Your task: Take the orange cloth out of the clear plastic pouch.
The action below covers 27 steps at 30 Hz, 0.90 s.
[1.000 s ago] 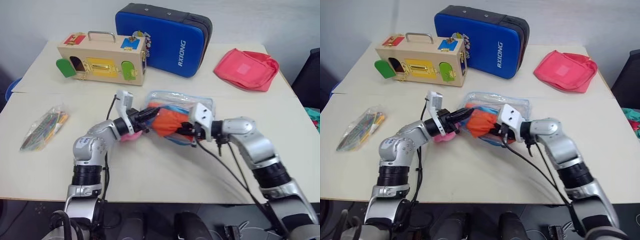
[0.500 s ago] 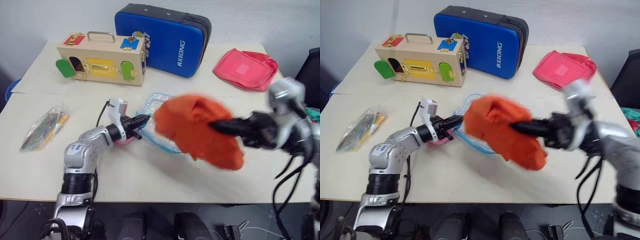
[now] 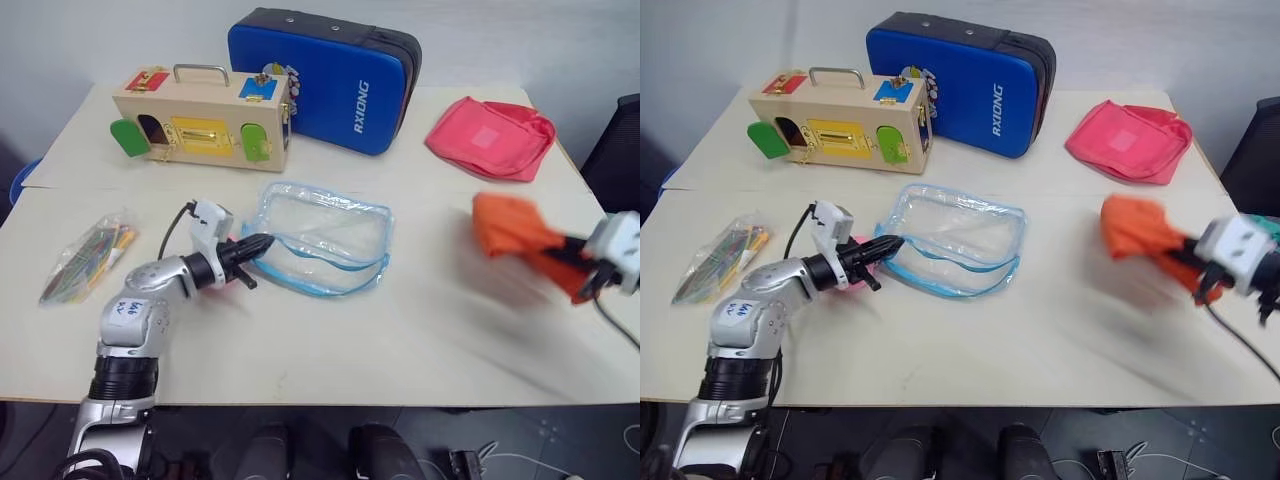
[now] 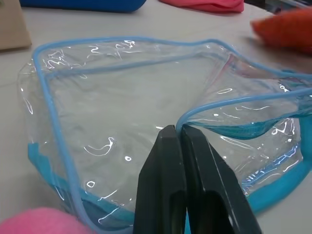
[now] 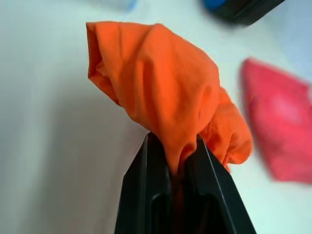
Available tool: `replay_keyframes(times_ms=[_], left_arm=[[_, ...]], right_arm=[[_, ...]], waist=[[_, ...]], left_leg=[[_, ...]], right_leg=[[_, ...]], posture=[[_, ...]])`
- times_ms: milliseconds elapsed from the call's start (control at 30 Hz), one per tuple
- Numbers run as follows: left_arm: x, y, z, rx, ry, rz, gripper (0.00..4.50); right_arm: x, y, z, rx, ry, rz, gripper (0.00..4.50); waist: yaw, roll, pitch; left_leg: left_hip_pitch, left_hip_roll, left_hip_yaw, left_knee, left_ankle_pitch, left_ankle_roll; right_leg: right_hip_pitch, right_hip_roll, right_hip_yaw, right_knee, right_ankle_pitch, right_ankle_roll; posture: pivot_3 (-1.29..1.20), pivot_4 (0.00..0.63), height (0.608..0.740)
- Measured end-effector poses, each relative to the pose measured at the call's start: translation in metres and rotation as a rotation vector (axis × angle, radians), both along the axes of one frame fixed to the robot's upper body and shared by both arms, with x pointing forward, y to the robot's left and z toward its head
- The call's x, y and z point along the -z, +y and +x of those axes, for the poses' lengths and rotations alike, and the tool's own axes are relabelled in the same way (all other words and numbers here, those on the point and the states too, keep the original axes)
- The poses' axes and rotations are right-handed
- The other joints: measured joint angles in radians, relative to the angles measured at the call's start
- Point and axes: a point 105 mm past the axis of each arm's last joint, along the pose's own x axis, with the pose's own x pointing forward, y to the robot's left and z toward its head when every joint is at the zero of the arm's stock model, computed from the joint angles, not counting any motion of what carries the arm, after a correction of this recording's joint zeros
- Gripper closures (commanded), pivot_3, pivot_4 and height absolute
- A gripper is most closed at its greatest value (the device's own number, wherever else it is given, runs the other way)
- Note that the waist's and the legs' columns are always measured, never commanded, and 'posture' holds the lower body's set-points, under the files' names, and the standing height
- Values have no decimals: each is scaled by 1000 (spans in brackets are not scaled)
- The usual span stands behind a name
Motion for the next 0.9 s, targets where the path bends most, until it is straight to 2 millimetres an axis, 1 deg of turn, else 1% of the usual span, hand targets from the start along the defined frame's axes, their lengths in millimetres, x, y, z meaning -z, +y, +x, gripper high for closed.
replay_keyframes(times_ms=[33, 67, 100, 133, 167, 233, 267, 300, 333, 367, 400, 467, 500, 567, 600, 633, 667, 700, 767, 833, 900], left_arm=[[1, -4, -3, 11, -2, 4, 4500], [3, -9, -8, 34, -5, 14, 4279], [4, -12, -11, 45, -3, 18, 4055], [6, -14, -15, 61, -3, 30, 3897], [8, -14, -19, 73, 2, 47, 3668], [9, -14, -25, 113, 4, 66, 2977], [7, -12, -30, 145, 0, 69, 2668], [4, -9, -36, 178, -4, 69, 2336], [2, -5, -41, 206, -15, 70, 2034], [-2, 4, -48, 230, -31, 78, 1754], [-6, 13, -54, 254, -52, 84, 1754], [-12, 33, -69, 315, -98, 121, 1754], [-11, 41, -74, 328, -101, 151, 1754], [1, 70, -83, 306, -82, 250, 1754], [10, 85, -88, 274, -67, 307, 1754], [17, 93, -93, 259, -56, 344, 1754], [27, 102, -102, 246, -40, 384, 1754], [34, 105, -109, 257, -29, 405, 1754], [45, 107, -125, 286, -22, 428, 1754], [45, 108, -127, 266, -39, 426, 1754], [39, 105, -124, 227, -101, 419, 1754]], right_arm=[[12, 1, -4, -10, 23, 11, 2800], [23, 0, -9, -15, 49, 20, 2483], [27, -2, -12, -15, 63, 25, 2117], [25, 0, -18, -31, 60, 52, 1827], [21, 2, -21, -49, 43, 73, 1541], [2, 7, -30, -62, -7, 151, 797], [-7, 11, -40, -69, -3, 196, 459], [-11, 15, -51, -77, 22, 232, 86], [-14, 20, -61, -89, 54, 259, 0], [-18, 30, -72, -114, 94, 298, 0], [-22, 39, -80, -124, 123, 346, 0], [-30, 61, -88, -149, 153, 440, 0], [-32, 70, -91, -168, 153, 460, 0], [-28, 88, -93, -199, 161, 509, 0], [-22, 97, -92, -216, 165, 532, 0], [-14, 103, -93, -227, 178, 542, 0], [-1, 112, -91, -247, 194, 540, 0], [7, 118, -88, -256, 197, 544, 0], [13, 124, -73, -257, 136, 548, 0], [17, 128, -64, -264, 96, 515, 0], [17, 131, -61, -277, 77, 488, 0]], waist=[[1, 0, 0], [1, 0, 0], [2, 0, 0], [4, 0, 0], [3, 0, 0], [5, 1, 0], [7, 1, 0], [8, 1, 0], [10, 1, 0], [11, 1, 0], [9, 1, 0], [-1, 1, 0], [-3, 1, 0], [0, 2, 0], [1, 2, 0], [2, 2, 0], [2, 1, 0], [4, 1, 0], [4, 2, 0], [10, 2, 0], [14, 2, 0]], left_leg=[[0, 0, 0, 0, 0, 0], [0, 0, 0, 0, 0, 0], [0, 0, 0, 0, 0, 0], [0, 0, -1, 0, 0, 0], [0, 0, -1, 0, 0, 0], [0, 0, -2, 0, 0, 0], [0, 0, -3, 0, 0, 0], [1, 1, -4, -1, 0, -1], [1, 1, -5, -1, 0, -1], [1, 1, -5, -2, 0, -1], [1, 1, -5, -2, 0, -1], [4, 1, -5, -2, 0, -1], [5, 1, -5, -3, 0, -1], [14, 1, -4, -7, -1, -1], [19, 1, -4, -11, -1, -1], [20, 1, -4, -12, -1, 0], [19, 0, -4, -13, -2, 1], [18, 0, -4, -13, -2, 2], [17, 0, -4, -13, -2, 2], [17, 0, -5, -14, -2, 2], [17, 0, -6, -14, -2, 1]], right_leg=[[0, 0, 0, 0, 0, 0], [0, 0, 0, -1, 0, 0], [0, 0, 0, -1, 0, 0], [0, 0, 0, -1, 0, 0], [1, 0, 0, -1, 0, 0], [1, 0, 0, -1, 0, 0], [2, 0, -1, -1, 0, 0], [4, 0, -1, -2, 0, 0], [4, 0, -2, -3, 0, 0], [5, 1, -2, -8, 0, 0], [5, 1, -2, -9, 0, 0], [6, 1, -1, -9, 0, -1], [8, 1, -1, -9, 0, -1], [15, 0, -1, -13, -1, -2], [20, 0, 0, -17, -1, -2], [21, -1, 0, -18, -1, -2], [20, -2, 1, -20, 0, -2], [20, -2, 1, -21, 0, -2], [20, -3, 0, -23, 0, -1], [20, -3, -1, -23, 0, -2], [20, -3, -1, -23, 0, -2]], posture=[[0, 150, 740], [0, 150, 740], [0, 150, 740], [0, 150, 740], [0, 150, 740], [0, 150, 740], [0, 150, 740], [0, 150, 740], [0, 150, 740], [0, 150, 740], [0, 150, 740], [0, 150, 740], [0, 150, 740], [0, 150, 740], [0, 150, 740], [0, 150, 740], [0, 150, 740], [0, 150, 740], [0, 150, 740], [0, 150, 740], [0, 150, 740]])
